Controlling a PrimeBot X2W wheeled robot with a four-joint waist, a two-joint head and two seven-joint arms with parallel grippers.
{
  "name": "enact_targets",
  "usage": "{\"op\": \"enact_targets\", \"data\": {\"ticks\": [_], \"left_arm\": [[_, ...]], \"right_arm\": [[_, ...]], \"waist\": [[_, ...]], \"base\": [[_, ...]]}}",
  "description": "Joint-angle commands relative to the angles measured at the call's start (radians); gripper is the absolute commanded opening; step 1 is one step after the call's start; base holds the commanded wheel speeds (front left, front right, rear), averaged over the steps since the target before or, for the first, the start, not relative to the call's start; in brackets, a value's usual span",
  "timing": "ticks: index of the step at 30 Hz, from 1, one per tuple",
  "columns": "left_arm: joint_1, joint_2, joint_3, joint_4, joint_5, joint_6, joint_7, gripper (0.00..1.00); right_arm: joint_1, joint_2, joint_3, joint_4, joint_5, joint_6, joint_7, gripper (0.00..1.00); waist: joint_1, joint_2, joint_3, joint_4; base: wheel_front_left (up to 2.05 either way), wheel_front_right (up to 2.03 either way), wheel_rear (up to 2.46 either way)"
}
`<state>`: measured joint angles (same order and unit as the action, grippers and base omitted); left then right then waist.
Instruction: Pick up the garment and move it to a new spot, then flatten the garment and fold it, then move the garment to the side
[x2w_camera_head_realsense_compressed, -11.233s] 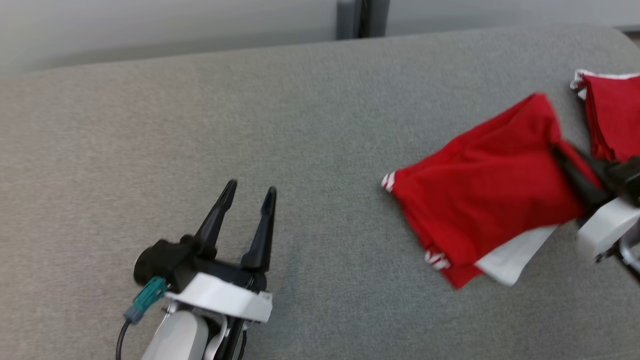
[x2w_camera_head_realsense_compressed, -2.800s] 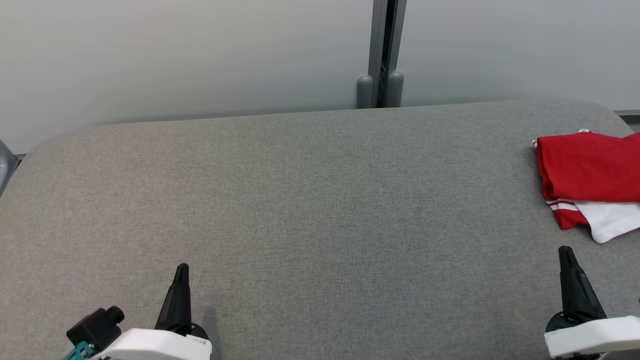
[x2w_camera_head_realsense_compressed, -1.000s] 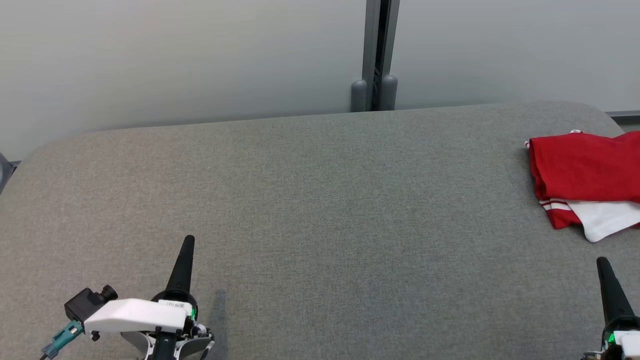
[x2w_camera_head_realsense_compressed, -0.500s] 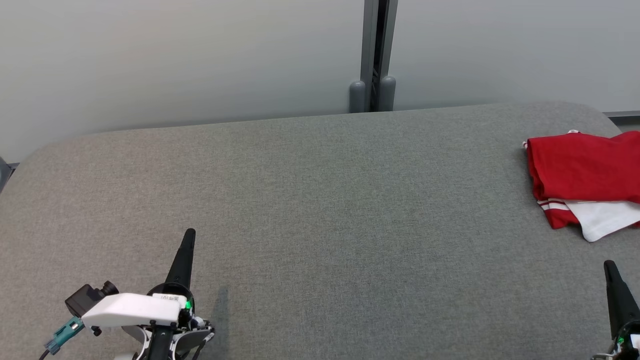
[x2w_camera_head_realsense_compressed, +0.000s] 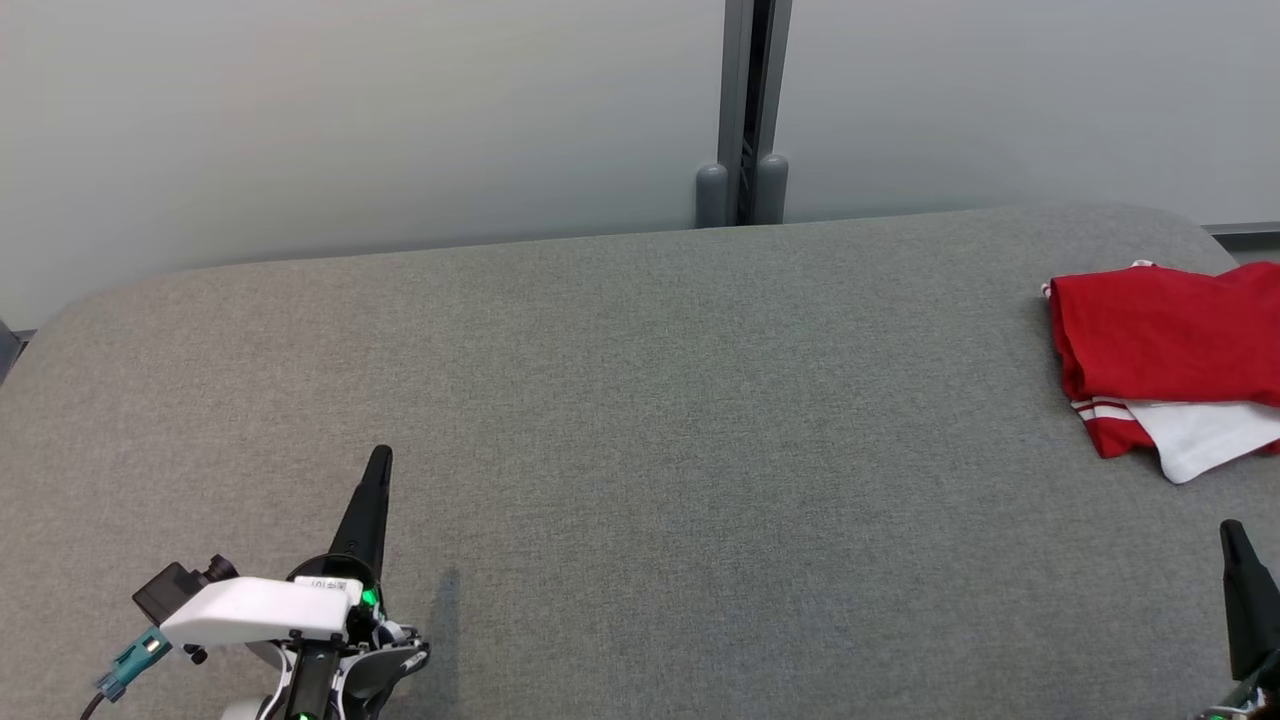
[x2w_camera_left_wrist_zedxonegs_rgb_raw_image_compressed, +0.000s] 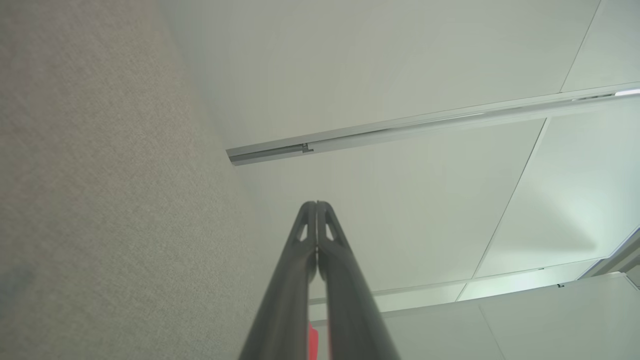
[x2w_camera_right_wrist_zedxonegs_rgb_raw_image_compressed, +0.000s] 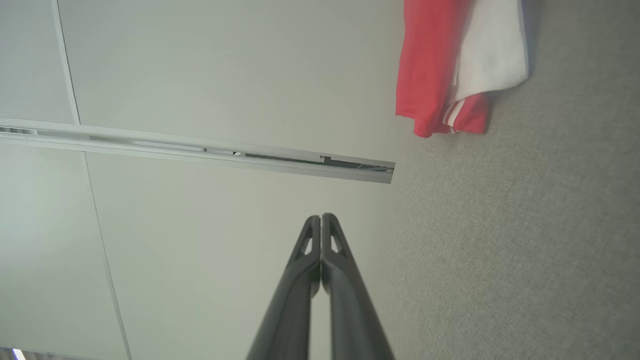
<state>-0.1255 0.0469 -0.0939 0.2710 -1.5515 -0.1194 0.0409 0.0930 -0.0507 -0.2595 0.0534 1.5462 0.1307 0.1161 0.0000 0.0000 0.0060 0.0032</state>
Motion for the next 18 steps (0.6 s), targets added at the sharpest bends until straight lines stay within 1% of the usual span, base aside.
{"op": "enact_targets", "data": {"ticks": [1,12,18], "left_arm": [[-0.018,0.006,0.003,0.001,-0.022,-0.007,0.007,0.00],[-0.032,0.006,0.003,0.006,-0.087,-0.015,0.024,0.00],[-0.028,0.006,0.003,0.006,-0.087,-0.014,0.025,0.00]], "right_arm": [[0.012,-0.002,-0.010,-0.007,0.029,0.000,0.010,0.00],[0.018,0.000,-0.025,-0.013,0.111,0.000,0.032,0.00],[0.017,-0.001,-0.025,-0.013,0.109,0.000,0.032,0.00]], "waist": [[0.0000,0.0000,0.000,-0.001],[0.0000,0.0000,-0.003,-0.003],[0.0000,0.0000,-0.003,-0.004]], "base": [[0.00,0.00,0.00],[0.00,0.00,0.00],[0.00,0.00,0.00]]}}
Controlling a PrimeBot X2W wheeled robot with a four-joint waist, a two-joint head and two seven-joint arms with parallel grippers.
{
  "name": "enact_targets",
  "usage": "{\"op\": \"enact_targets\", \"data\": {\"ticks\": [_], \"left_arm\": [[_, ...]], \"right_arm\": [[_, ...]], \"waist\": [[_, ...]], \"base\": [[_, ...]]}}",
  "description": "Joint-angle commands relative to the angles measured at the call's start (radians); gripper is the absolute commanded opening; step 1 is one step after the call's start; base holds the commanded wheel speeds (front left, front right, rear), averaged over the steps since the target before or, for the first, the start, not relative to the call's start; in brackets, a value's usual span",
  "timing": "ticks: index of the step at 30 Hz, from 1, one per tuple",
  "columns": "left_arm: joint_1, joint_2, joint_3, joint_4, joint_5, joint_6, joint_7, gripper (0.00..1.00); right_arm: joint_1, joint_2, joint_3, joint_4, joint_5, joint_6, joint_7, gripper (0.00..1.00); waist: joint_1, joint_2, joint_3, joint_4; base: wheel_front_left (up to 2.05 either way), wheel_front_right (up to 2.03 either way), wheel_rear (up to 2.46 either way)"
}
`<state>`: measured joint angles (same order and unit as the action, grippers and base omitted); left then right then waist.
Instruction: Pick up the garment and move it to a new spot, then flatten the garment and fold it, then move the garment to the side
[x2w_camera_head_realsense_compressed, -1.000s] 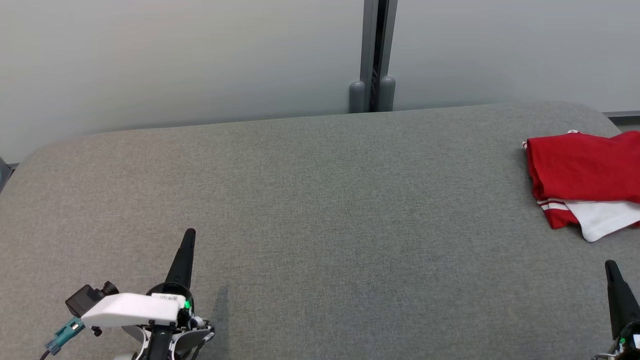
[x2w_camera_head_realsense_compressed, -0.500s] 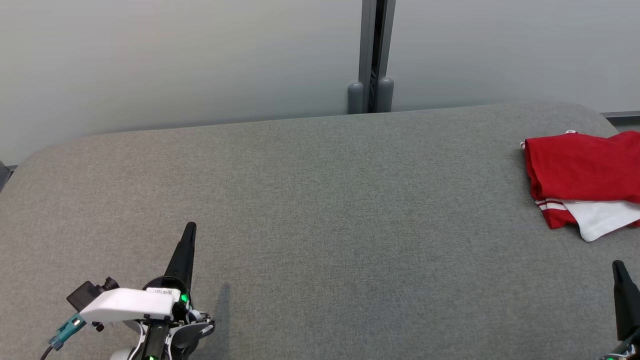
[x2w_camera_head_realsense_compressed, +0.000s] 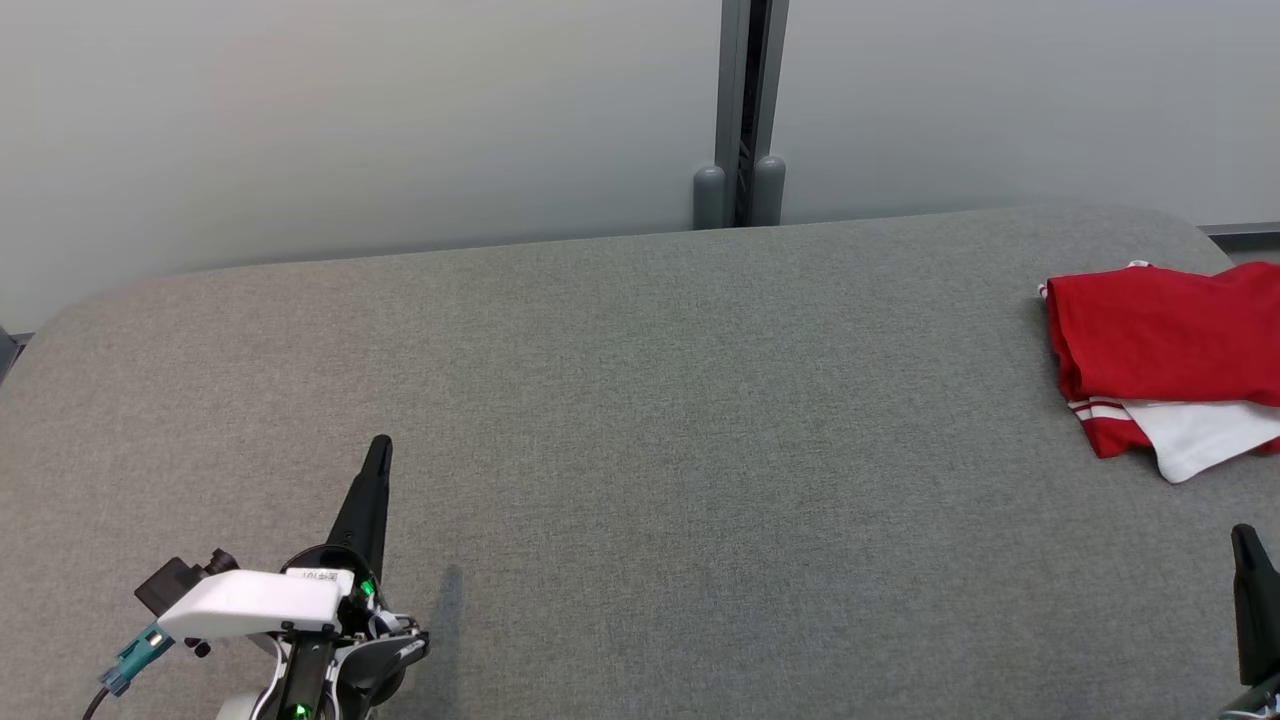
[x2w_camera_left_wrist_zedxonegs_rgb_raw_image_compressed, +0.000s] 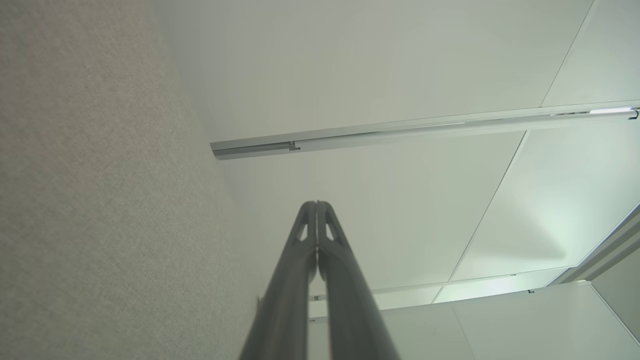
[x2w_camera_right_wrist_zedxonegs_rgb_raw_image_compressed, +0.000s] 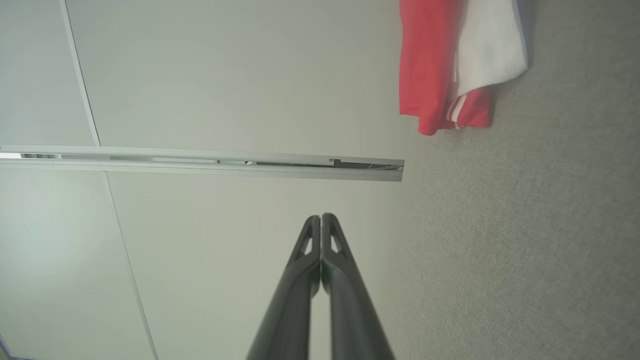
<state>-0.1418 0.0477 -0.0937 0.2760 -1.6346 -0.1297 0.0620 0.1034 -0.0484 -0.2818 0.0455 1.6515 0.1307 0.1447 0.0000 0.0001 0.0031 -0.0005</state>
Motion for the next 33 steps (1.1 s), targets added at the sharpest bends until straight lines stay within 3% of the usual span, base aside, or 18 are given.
{"op": "enact_targets", "data": {"ticks": [1,33], "left_arm": [[-0.012,0.006,0.003,0.001,-0.004,-0.004,0.004,0.00],[-0.012,0.005,0.003,0.001,-0.004,-0.004,0.004,0.00]], "right_arm": [[0.007,-0.003,-0.002,-0.005,0.004,0.000,0.003,0.00],[0.007,-0.003,-0.002,-0.005,0.004,0.000,0.003,0.00]], "waist": [[0.0000,-0.0001,0.000,0.000],[0.0000,-0.0001,0.000,0.000]], "base": [[0.00,0.00,0.00],[0.00,0.00,0.00]]}}
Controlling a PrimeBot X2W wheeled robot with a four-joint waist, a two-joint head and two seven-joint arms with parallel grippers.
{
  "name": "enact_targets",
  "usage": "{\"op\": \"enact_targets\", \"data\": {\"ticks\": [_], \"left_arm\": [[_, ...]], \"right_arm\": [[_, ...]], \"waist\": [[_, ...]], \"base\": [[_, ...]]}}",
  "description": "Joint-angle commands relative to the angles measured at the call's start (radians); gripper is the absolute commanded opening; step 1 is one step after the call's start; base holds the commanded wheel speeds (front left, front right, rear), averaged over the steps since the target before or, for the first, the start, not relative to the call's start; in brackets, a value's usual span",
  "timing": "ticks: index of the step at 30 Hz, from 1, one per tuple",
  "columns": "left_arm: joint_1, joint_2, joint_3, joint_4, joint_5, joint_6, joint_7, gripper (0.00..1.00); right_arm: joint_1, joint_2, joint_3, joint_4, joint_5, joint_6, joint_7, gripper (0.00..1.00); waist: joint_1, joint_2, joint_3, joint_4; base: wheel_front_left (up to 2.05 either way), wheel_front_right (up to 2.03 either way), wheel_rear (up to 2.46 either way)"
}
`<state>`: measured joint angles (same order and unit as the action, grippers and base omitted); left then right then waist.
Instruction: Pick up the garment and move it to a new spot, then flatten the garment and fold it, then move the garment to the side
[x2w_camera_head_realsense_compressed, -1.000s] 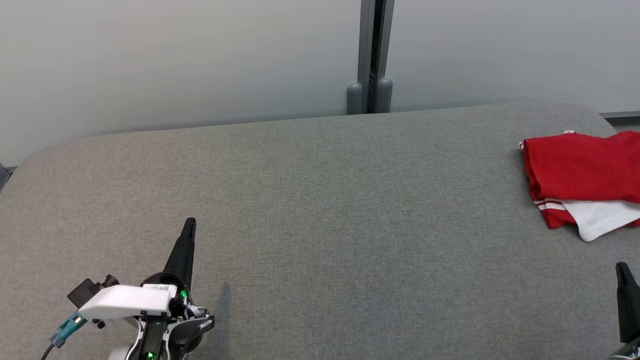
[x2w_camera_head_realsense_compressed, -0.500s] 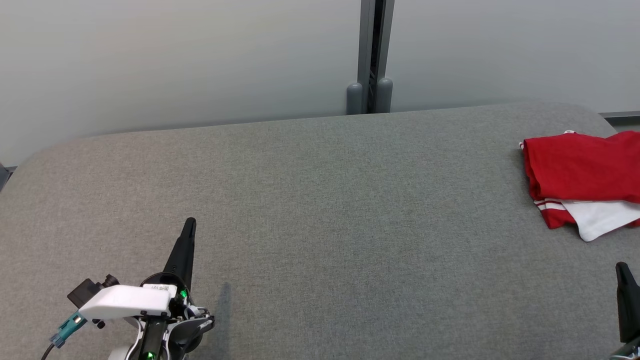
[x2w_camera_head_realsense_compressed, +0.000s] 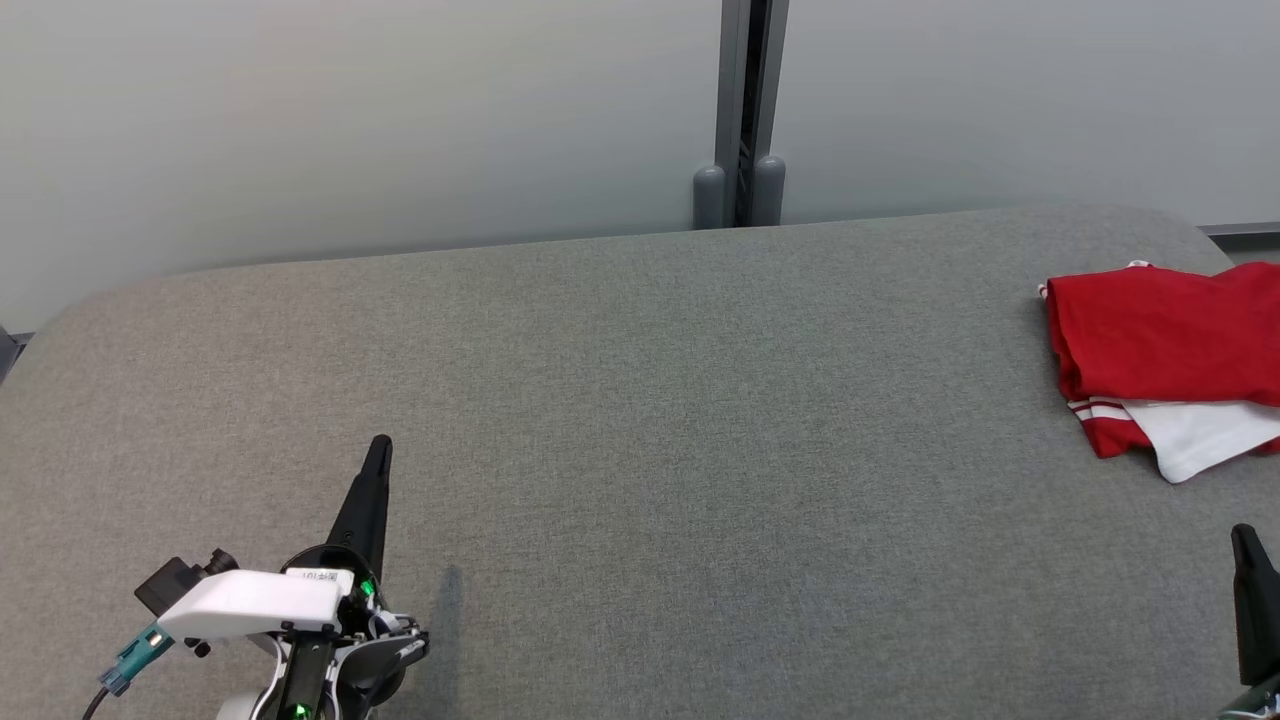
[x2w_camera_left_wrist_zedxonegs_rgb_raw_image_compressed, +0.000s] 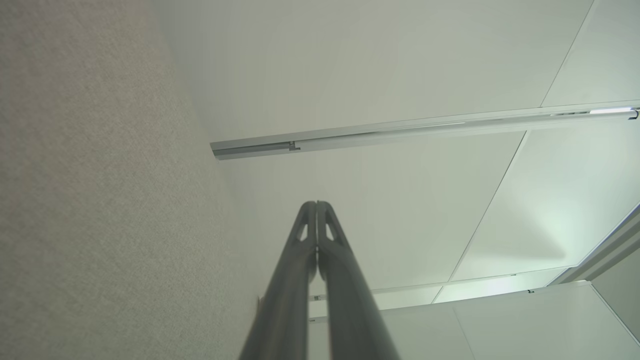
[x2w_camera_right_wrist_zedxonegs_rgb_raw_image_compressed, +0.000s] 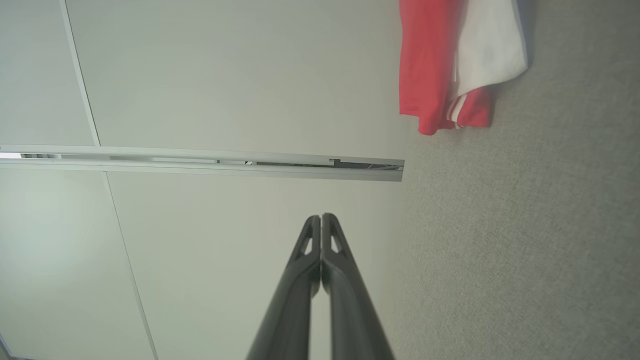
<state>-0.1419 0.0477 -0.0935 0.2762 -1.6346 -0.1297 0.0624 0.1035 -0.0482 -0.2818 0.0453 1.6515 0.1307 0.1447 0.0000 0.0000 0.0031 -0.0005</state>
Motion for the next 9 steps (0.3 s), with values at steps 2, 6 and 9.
{"op": "enact_targets", "data": {"ticks": [2,6,9], "left_arm": [[-0.012,0.005,0.003,0.000,-0.004,-0.004,0.004,0.00],[-0.012,0.005,0.003,0.000,-0.004,-0.004,0.004,0.00],[-0.012,0.005,0.003,0.000,-0.004,-0.004,0.004,0.00]], "right_arm": [[0.007,-0.003,-0.002,-0.005,0.004,0.000,0.003,0.00],[0.007,-0.003,-0.002,-0.005,0.004,0.000,0.003,0.00],[0.007,-0.003,-0.002,-0.005,0.004,0.000,0.003,0.00]], "waist": [[0.0000,0.0000,0.000,0.000],[0.0000,0.0000,0.000,0.000],[0.0000,0.0000,0.000,0.000]], "base": [[0.00,0.00,0.00],[0.00,0.00,0.00],[0.00,0.00,0.00]]}}
